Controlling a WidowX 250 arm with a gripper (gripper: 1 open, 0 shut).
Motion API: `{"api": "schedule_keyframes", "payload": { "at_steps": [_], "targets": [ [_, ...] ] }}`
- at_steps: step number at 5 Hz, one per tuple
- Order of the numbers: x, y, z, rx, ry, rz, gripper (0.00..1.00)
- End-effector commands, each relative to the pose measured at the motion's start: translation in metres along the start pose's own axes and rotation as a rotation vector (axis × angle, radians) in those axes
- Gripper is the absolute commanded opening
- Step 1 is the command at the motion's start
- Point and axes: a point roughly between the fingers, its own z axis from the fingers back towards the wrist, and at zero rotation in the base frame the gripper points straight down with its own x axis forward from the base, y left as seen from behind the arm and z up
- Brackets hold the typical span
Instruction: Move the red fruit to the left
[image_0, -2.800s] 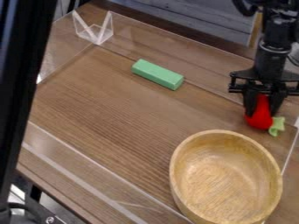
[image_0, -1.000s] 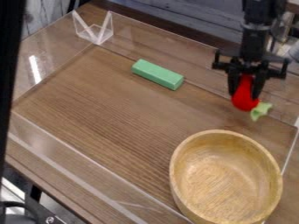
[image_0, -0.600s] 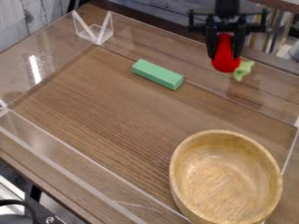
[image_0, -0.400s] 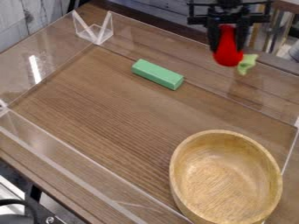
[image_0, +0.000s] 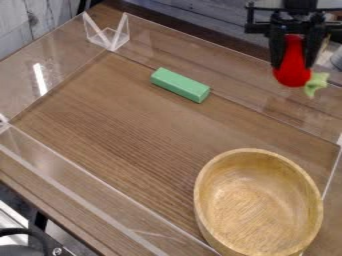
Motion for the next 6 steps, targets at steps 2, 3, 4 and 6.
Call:
{"api": "schedule_keyframes", "payload": {
  "at_steps": [2, 3, 4, 6],
  "targets": [
    [-0.016, -0.022, 0.016, -0.033, -0.057, -0.081, 0.00],
    [-0.023, -0.024, 0.012, -0.024, -0.049, -0.105, 0.00],
    [-0.028, -0.024, 0.006, -0.014, -0.039, -0.150, 0.00],
    [-0.024, -0.005, 0.018, -0.011, -0.044, -0.154, 0.00]
  ]
}}
